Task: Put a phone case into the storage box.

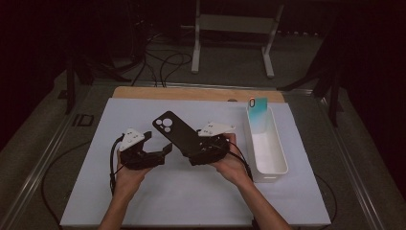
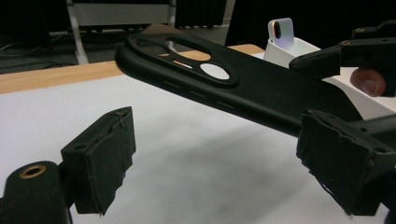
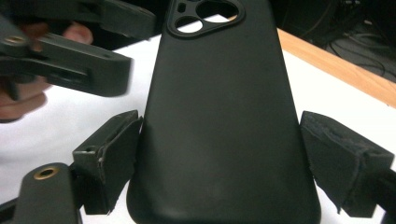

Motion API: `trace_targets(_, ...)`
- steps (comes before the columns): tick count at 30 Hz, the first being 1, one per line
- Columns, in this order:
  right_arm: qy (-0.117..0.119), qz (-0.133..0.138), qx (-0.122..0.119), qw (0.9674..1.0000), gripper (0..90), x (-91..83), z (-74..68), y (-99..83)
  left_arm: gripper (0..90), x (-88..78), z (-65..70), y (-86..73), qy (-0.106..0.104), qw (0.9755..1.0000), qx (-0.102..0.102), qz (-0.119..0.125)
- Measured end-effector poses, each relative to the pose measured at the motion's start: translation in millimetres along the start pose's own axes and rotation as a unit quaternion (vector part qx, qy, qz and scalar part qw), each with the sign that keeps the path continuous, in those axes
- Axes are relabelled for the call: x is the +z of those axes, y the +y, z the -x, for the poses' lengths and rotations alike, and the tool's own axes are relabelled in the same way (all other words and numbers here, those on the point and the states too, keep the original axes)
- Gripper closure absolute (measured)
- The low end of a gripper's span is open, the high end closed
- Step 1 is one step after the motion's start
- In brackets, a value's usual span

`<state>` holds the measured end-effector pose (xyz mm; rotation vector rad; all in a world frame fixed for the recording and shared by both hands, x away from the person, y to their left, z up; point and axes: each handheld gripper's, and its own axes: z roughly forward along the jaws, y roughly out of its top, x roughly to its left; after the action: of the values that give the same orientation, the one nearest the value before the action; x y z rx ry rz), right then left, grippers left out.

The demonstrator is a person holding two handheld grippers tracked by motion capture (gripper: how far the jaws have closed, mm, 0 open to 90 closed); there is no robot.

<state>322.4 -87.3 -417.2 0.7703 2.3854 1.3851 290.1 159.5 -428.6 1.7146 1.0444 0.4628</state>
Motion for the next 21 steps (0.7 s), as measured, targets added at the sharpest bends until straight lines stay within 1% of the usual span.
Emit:
trace_targets(1, 0.000, 0.004, -0.006, 1.0000, 15.0, -0.4, -0.9, 0.3, 12.6, 0.5, 0.2, 0.2, -0.003, 1.0000, -0.003, 0.000)
trace_targets(3, 0.003, 0.009, -0.007, 0.9999, 14.9, -0.9, -2.3, 0.6, 13.2, 1.7, 0.8, 0.8, -0.011, 0.9999, -0.010, 0.001)
trace_targets(5, 0.004, 0.010, -0.010, 0.9999, 14.9, -0.7, -3.9, 0.7, 14.1, 1.8, 1.0, 1.7, -0.024, 0.9996, -0.015, 0.005)
trace_targets(6, 0.004, 0.010, -0.010, 0.9999, 14.9, -0.7, -3.9, 0.7, 14.8, 1.8, 1.0, 1.7, -0.024, 0.9996, -0.015, 0.005)
trace_targets(7, 0.006, 0.011, -0.013, 0.9998, 14.9, -0.1, -4.6, 0.4, 14.8, 1.7, 1.1, 2.3, -0.032, 0.9992, -0.021, 0.008)
trace_targets(10, 0.011, 0.016, -0.016, 0.9997, 14.9, 1.8, -8.3, -1.7, 19.8, 2.3, 2.3, 3.4, -0.046, 0.9985, -0.028, 0.007)
trace_targets(11, 0.009, 0.018, -0.019, 0.9996, 14.9, 2.6, -9.6, -2.2, 23.1, 2.4, 3.0, 3.6, -0.051, 0.9982, -0.029, 0.007)
trace_targets(12, 0.003, 0.019, -0.023, 0.9995, 14.9, 4.4, -12.8, -2.3, 32.0, 2.7, 3.8, 3.8, -0.059, 0.9977, -0.032, 0.009)
trace_targets(13, 0.003, 0.019, -0.023, 0.9995, 14.9, 4.4, -12.8, -2.3, 32.0, 2.8, 4.7, 4.1, -0.067, 0.9972, -0.032, 0.009)
trace_targets(14, 0.001, 0.020, -0.025, 0.9995, 14.9, 5.5, -14.2, -2.4, 36.4, 3.1, 5.8, 4.5, -0.073, 0.9968, -0.031, 0.008)
trace_targets(15, -0.001, 0.020, -0.026, 0.9995, 14.9, 6.7, -16.1, -2.4, 40.9, 3.5, 7.9, 5.0, -0.084, 0.9961, -0.027, 0.006)
trace_targets(16, -0.001, 0.020, -0.026, 0.9995, 14.9, 6.7, -16.1, -2.4, 47.9, 3.5, 7.9, 5.0, -0.084, 0.9961, -0.027, 0.006)
trace_targets(17, -0.004, 0.019, -0.029, 0.9994, 14.9, 8.6, -19.2, -2.5, 47.9, 3.7, 9.7, 5.4, -0.087, 0.9959, -0.024, 0.006)
trace_targets(18, -0.012, 0.021, -0.033, 0.9992, 14.9, 11.3, -22.6, -2.9, 58.3, 3.9, 10.5, 5.8, -0.094, 0.9954, -0.022, 0.007)
trace_targets(19, -0.012, 0.021, -0.033, 0.9992, 14.9, 11.3, -22.6, -2.9, 58.3, 3.8, 11.5, 6.1, -0.098, 0.9949, -0.020, 0.007)
trace_targets(21, -0.014, 0.021, -0.031, 0.9992, 14.8, 13.9, -24.7, -3.6, 65.5, 4.0, 13.6, 7.1, -0.098, 0.9950, -0.017, 0.006)
